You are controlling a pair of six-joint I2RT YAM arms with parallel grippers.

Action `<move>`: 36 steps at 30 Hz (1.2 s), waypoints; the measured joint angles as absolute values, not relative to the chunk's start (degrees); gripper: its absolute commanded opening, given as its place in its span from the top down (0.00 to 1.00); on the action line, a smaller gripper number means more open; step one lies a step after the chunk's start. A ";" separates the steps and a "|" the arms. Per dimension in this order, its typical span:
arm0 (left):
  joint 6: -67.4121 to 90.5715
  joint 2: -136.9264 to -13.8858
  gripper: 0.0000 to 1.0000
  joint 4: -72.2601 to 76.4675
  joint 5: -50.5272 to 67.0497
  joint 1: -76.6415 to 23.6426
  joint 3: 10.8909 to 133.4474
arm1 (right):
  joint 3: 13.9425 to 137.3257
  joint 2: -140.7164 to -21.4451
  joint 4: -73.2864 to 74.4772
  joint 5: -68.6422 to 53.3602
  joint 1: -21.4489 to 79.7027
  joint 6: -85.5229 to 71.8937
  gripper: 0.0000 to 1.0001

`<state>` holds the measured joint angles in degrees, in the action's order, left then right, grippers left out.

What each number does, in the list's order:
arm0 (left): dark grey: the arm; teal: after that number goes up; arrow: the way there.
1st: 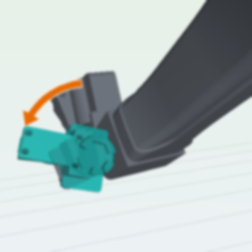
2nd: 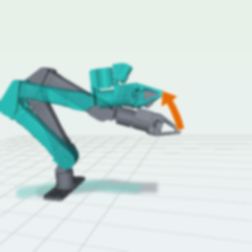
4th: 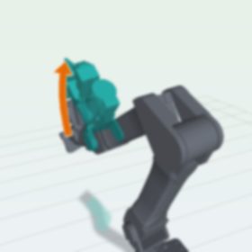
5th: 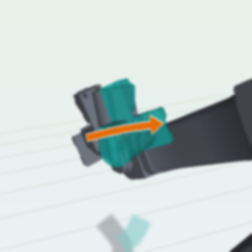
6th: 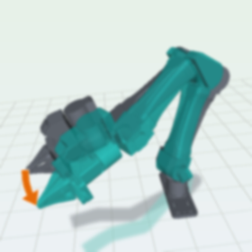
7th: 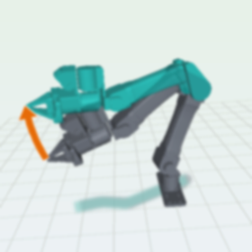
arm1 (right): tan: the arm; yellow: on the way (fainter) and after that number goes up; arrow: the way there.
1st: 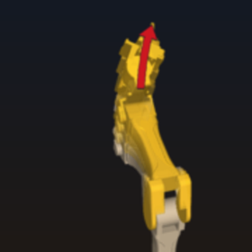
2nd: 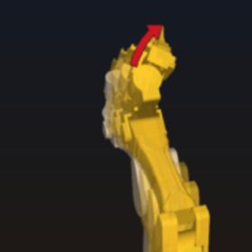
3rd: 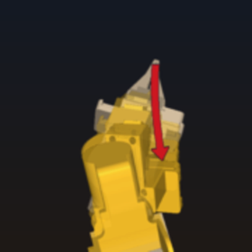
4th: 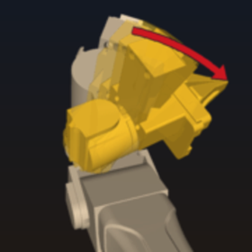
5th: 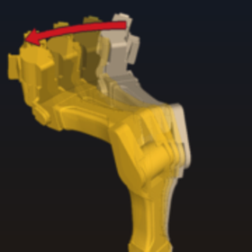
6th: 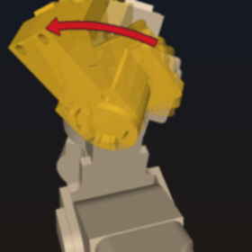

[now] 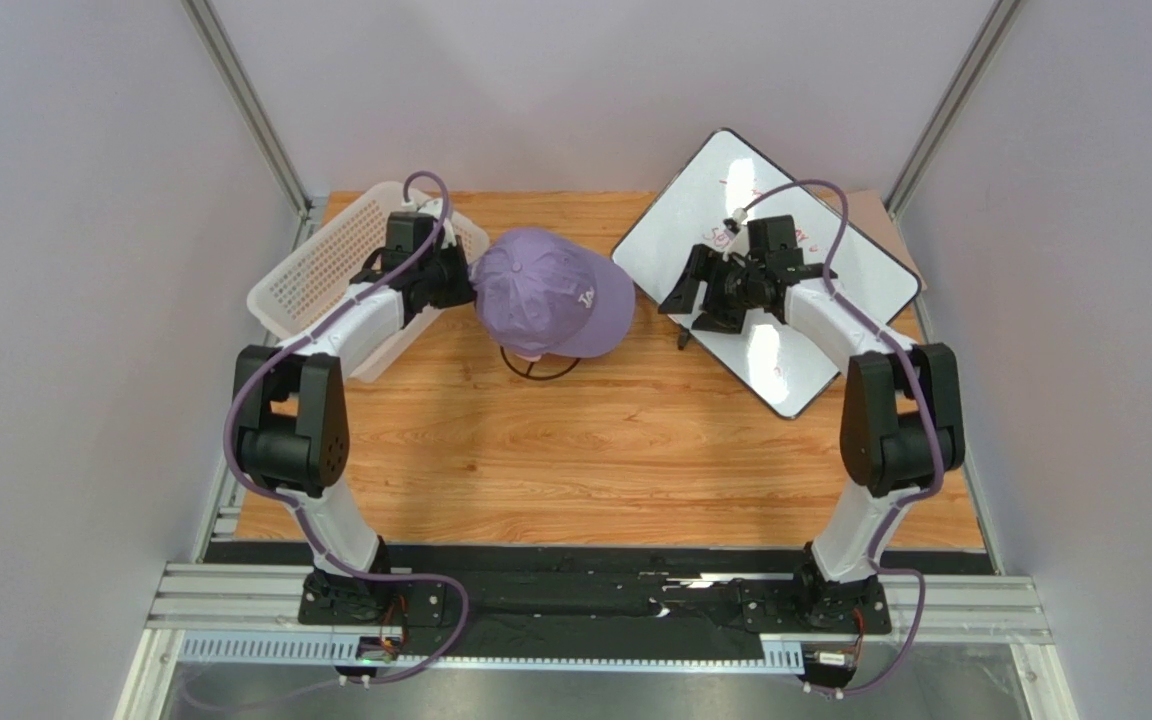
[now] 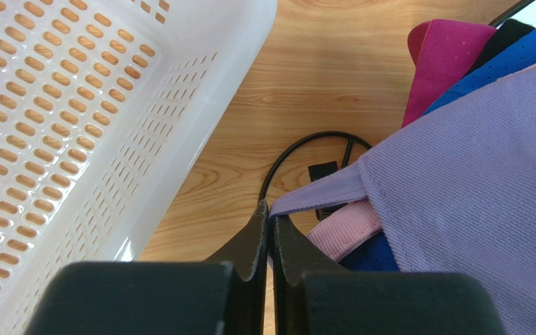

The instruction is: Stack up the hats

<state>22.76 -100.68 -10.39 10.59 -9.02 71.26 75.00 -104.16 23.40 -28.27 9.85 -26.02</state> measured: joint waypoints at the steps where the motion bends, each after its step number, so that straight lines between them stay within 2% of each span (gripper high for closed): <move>1: 22.85 -100.68 0.74 -10.46 10.72 -8.99 71.26 | 74.81 -102.59 23.59 -28.25 9.82 -25.69 0.24; 3: 22.72 -100.66 0.59 -10.57 11.00 -8.95 71.26 | 74.78 -99.44 23.53 -28.29 10.22 -25.12 0.24; 4: 22.94 -100.66 0.42 -10.83 11.07 -8.86 71.24 | 74.78 -97.82 23.27 -28.36 10.55 -24.86 0.24; 7: 23.11 -100.49 0.14 -12.12 10.37 -8.38 71.07 | 75.16 -94.72 22.83 -28.84 11.22 -24.43 0.24; 8: 23.55 -100.16 0.07 -12.58 10.24 -8.08 70.70 | 75.50 -94.43 22.83 -29.04 11.40 -24.32 0.24; 10: 23.66 -99.15 0.00 -13.52 9.63 -7.77 69.84 | 76.20 -94.52 22.74 -29.19 11.55 -24.14 0.24; 20: 25.28 -90.61 0.00 -15.62 8.71 -6.37 63.57 | 81.56 -99.11 22.57 -29.65 11.55 -24.27 0.25; 26: 25.69 -87.50 0.00 -15.77 9.19 -5.98 62.17 | 84.79 -104.29 17.45 -30.30 11.55 -26.68 0.26; 36: 25.91 -79.22 0.00 -16.03 10.15 -5.96 60.47 | 85.25 -108.66 14.94 -30.55 12.38 -28.45 0.26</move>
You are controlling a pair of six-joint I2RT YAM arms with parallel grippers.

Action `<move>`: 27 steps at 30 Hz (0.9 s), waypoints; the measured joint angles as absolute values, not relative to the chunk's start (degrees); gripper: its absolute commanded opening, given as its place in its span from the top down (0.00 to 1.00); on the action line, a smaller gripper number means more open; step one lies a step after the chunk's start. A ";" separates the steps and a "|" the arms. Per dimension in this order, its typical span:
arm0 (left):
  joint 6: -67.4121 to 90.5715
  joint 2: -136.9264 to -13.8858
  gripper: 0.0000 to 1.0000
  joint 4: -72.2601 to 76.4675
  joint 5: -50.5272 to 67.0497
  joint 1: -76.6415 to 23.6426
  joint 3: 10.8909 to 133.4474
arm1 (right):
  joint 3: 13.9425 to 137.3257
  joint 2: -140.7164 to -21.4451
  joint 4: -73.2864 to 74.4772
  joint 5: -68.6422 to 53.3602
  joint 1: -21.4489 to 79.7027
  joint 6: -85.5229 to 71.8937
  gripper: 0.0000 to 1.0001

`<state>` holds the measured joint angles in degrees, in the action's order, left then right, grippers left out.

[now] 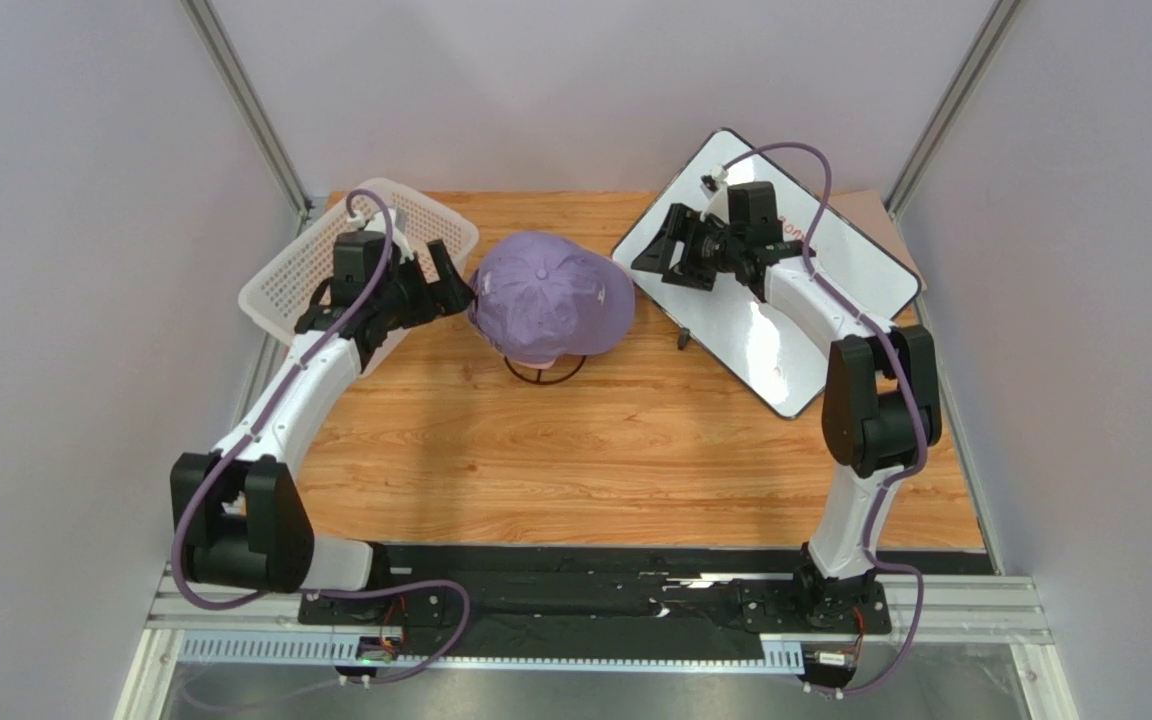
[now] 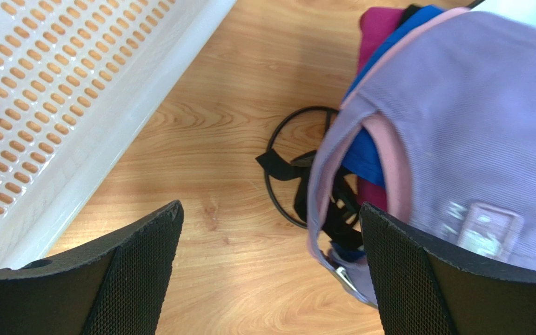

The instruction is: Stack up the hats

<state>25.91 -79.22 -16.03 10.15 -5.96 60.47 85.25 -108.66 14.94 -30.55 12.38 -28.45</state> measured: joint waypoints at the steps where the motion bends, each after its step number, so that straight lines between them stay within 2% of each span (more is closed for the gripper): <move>1: 26.04 -78.24 0.00 -16.05 10.26 -5.96 60.40 | 85.25 -108.68 14.66 -30.55 12.49 -28.49 0.26; 16: 28.16 -62.57 0.00 -17.98 10.68 -6.83 57.56 | 94.52 -116.46 8.08 -27.75 16.27 -28.84 0.26; 21: 31.16 -58.06 0.00 -16.78 13.08 -13.02 53.71 | 95.66 -120.03 7.64 -26.00 18.31 -28.86 0.26; 27: 36.40 -59.61 0.00 -9.65 17.02 -21.17 52.25 | 95.02 -120.79 7.20 -25.17 19.14 -28.91 0.27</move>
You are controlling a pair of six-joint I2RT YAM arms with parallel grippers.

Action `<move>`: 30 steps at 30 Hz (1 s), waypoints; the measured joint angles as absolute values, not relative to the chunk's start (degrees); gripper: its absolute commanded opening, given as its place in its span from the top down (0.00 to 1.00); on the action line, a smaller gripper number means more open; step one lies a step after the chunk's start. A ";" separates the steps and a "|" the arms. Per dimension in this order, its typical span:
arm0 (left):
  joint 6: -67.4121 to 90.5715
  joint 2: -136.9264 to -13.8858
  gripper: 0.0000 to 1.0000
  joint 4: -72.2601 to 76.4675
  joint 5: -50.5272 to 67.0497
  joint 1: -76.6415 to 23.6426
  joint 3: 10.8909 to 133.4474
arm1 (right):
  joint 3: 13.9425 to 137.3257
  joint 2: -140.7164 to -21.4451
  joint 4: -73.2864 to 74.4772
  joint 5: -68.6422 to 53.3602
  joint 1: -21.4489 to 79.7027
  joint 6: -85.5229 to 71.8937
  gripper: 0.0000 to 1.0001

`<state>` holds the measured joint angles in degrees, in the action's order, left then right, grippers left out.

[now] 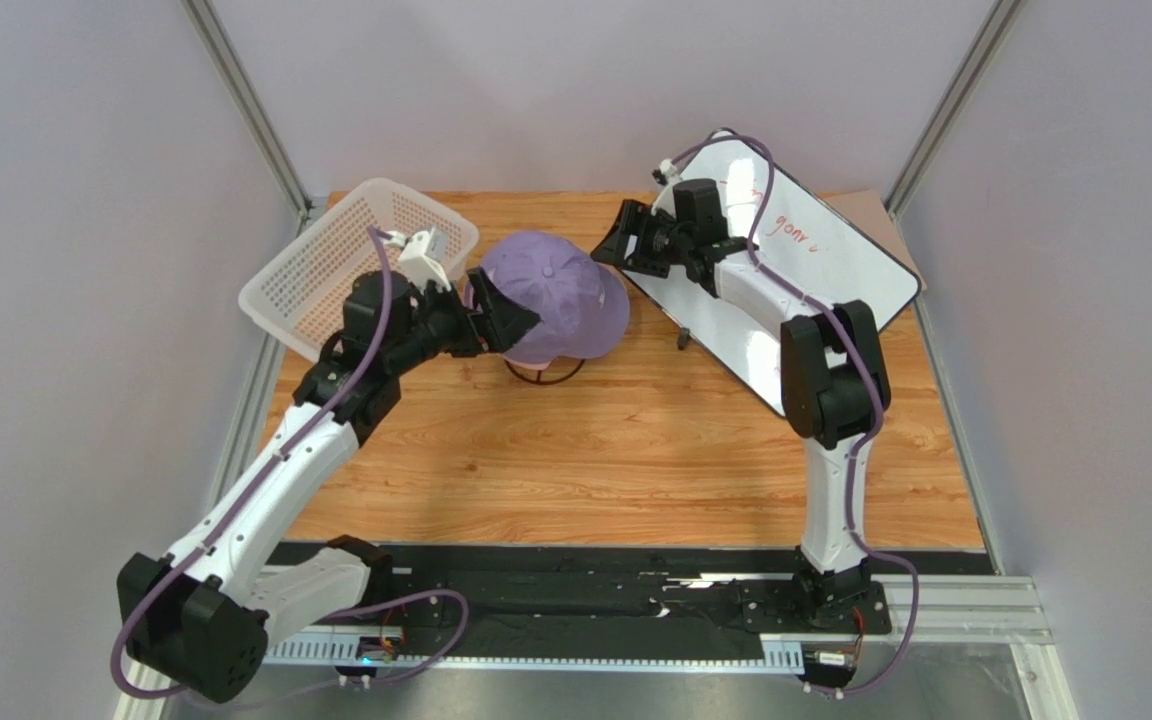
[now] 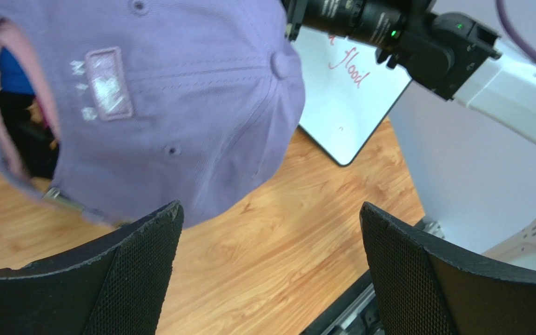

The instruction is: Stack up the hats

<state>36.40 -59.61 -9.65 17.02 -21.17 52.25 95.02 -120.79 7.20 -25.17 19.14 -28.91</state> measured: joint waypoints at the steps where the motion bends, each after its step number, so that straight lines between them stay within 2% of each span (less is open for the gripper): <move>1: 37.28 -60.62 0.00 -8.19 17.78 -21.82 52.23 | 94.28 -120.62 6.63 -25.17 19.27 -29.02 0.27; 14: 39.79 -72.10 0.00 -1.08 17.06 -22.28 54.72 | 80.20 -112.79 5.80 -26.26 19.75 -30.63 0.29; 22: 38.50 -73.82 0.00 -1.87 11.14 -20.53 56.60 | 76.34 -107.83 7.29 -27.64 23.09 -30.15 0.29; 30: 36.99 -75.96 0.00 -2.07 10.35 -16.25 57.82 | 74.08 -104.40 8.27 -28.27 25.63 -29.95 0.29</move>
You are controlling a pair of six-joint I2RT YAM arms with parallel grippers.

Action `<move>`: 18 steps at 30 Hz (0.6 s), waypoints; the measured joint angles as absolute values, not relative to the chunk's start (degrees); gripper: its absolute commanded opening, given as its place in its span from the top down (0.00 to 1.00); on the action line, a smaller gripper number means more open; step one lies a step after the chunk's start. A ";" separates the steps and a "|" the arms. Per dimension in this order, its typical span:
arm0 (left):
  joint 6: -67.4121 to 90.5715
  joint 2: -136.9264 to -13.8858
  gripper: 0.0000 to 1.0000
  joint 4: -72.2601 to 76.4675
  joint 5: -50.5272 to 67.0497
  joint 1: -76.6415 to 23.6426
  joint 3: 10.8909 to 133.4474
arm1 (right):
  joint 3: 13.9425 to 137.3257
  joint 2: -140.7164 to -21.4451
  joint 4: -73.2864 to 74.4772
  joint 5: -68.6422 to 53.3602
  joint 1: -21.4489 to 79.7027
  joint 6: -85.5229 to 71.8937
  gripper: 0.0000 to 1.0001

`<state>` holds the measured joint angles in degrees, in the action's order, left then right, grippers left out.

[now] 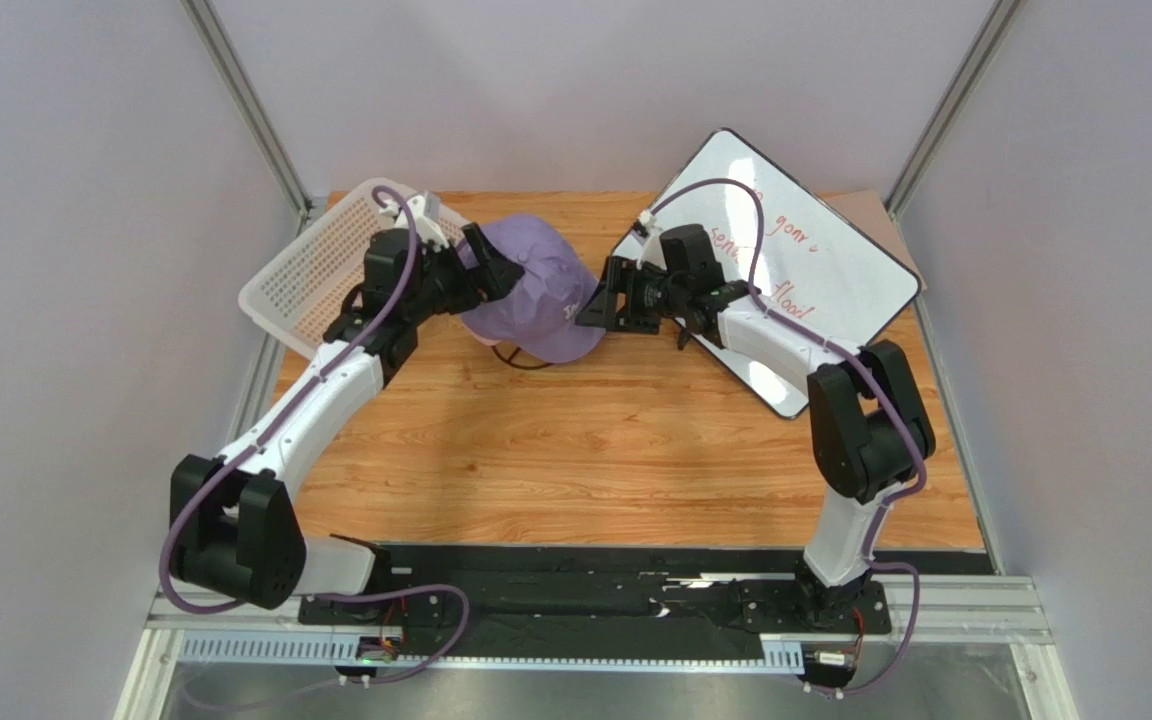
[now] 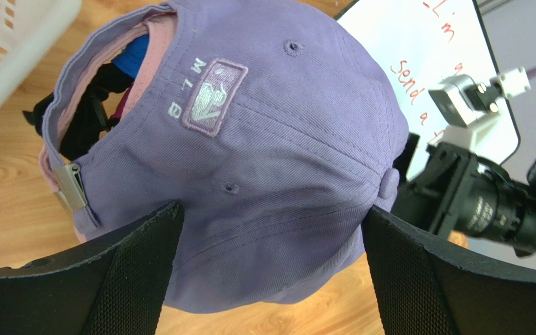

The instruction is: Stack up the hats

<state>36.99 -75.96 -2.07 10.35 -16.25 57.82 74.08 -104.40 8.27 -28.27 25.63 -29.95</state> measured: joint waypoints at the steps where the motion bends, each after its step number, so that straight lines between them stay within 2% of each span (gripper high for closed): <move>1: 36.69 -76.71 0.00 -2.13 10.55 -15.81 58.59 | 74.08 -104.12 8.43 -28.34 26.00 -29.91 0.29; 6: 35.55 -81.60 0.00 -1.65 11.94 -14.04 62.54 | 73.28 -101.32 10.68 -26.55 26.87 -29.50 0.28; 18: 32.64 -89.54 0.00 -0.97 12.43 -13.56 70.08 | 70.72 -86.48 17.72 -20.23 25.54 -25.93 0.26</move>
<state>32.64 -89.54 -0.97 12.43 -13.56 70.08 70.72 -86.48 17.72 -20.23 25.54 -25.93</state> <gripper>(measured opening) 0.994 0.728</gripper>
